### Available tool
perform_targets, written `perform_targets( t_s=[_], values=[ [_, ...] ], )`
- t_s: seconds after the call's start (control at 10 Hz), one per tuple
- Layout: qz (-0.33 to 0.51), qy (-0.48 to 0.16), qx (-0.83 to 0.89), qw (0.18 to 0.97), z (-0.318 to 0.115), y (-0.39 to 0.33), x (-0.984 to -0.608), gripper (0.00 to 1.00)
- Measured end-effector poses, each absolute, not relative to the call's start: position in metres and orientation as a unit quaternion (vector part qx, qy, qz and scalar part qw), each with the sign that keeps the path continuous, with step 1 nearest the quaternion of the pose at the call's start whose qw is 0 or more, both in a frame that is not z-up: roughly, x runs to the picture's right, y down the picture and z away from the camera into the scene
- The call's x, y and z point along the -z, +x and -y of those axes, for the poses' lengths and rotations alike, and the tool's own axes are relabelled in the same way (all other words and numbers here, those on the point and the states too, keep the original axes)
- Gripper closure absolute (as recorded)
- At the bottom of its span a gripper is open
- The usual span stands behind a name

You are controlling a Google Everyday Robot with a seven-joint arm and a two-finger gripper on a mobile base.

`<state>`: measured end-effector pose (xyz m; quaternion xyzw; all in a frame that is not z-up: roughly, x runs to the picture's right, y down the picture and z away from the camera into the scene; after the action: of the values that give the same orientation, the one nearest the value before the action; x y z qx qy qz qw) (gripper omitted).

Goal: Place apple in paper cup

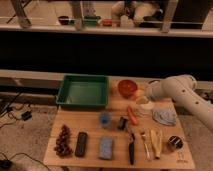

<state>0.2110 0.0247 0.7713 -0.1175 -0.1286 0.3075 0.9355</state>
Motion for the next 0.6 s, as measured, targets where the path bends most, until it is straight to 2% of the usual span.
perform_targets(
  t_s=[0.6],
  values=[
    [0.093, -0.084, -0.327, 0.937, -0.019, 0.249, -0.78, 0.96]
  ],
)
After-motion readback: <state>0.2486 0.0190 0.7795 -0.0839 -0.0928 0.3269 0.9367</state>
